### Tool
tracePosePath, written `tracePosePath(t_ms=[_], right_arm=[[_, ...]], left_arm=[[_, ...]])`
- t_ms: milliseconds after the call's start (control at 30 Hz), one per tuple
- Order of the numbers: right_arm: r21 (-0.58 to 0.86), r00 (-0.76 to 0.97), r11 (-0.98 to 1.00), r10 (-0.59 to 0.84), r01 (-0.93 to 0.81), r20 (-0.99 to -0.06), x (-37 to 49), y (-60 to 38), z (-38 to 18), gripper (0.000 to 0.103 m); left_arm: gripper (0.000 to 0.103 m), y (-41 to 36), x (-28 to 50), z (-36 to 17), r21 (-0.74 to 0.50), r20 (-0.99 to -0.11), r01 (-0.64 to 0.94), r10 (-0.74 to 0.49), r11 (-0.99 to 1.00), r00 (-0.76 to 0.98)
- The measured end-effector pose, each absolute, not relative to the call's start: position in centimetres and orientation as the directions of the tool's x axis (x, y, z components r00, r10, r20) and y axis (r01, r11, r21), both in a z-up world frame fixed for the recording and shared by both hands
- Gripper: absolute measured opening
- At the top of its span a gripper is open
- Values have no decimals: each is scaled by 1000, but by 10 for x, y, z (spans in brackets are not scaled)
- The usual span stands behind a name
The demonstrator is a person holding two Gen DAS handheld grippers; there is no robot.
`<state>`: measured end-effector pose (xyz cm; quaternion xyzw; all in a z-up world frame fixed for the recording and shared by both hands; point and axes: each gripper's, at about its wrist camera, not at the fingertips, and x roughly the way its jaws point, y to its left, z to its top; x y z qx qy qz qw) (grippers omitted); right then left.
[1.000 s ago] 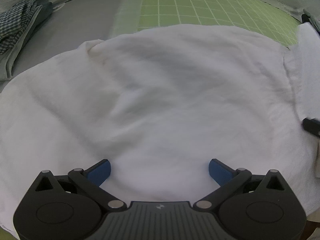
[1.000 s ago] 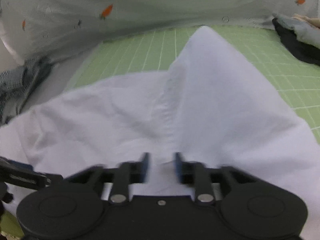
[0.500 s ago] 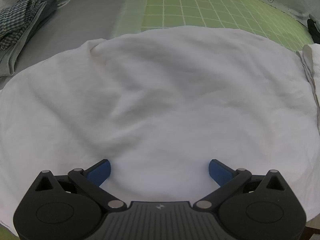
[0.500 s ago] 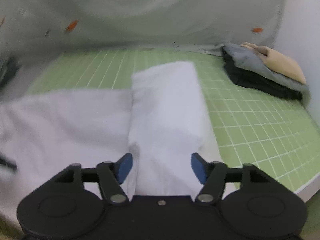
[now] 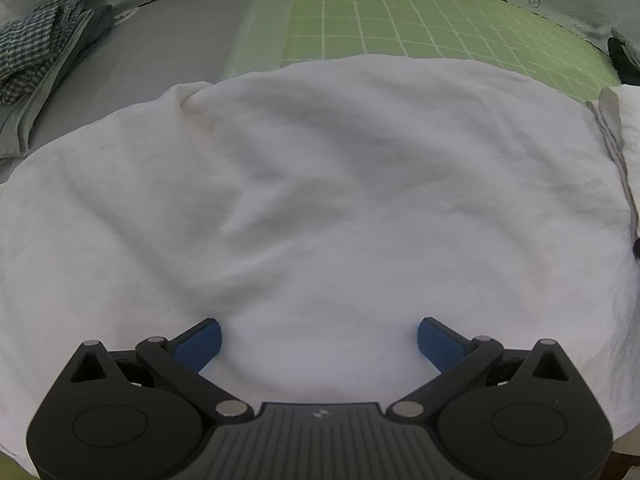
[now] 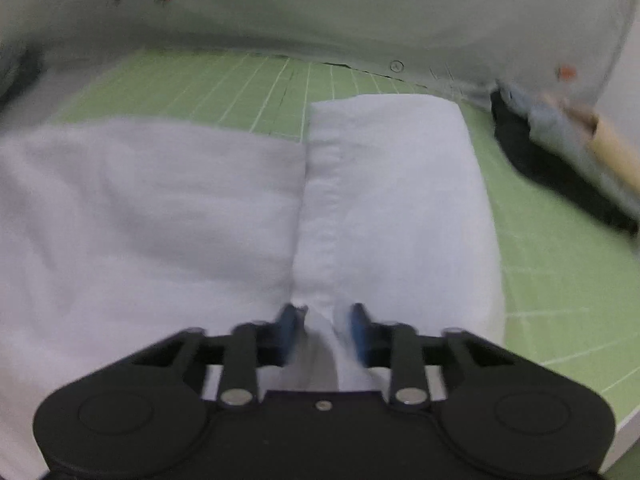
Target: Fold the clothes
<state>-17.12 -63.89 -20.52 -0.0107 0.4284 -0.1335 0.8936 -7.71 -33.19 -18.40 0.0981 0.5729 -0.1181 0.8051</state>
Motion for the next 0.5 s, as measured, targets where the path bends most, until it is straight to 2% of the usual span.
tracePosePath(t_ms=[133,233,333,400,467,500], right_arm=[[2,646,955,-199,296,-737,-185,-641,-190,4],[177,728,935,-112,309,-676,-197,-639,-159,3],[320,800,918,3,236,-600,-204,-630,-132,3],[354,811,919,72,172,-581,-199,-616,-129,3],[356,786,924,117,138,-607,-190,-600,-146,3],[342,746,926,111,162,-656,-182,-595,-165,3]], left_arm=[[103,-330,-81,-184,21,-942,315,-87,949,324],[103,-328,-85,-184,20,-940,321,-92,947,328],[103,-327,-87,-184,19,-939,328,-96,944,331],[103,-327,-88,-184,18,-938,334,-99,942,331],[103,-325,-88,-185,18,-938,343,-103,939,331],[103,-324,-88,-184,18,-938,347,-105,938,330]])
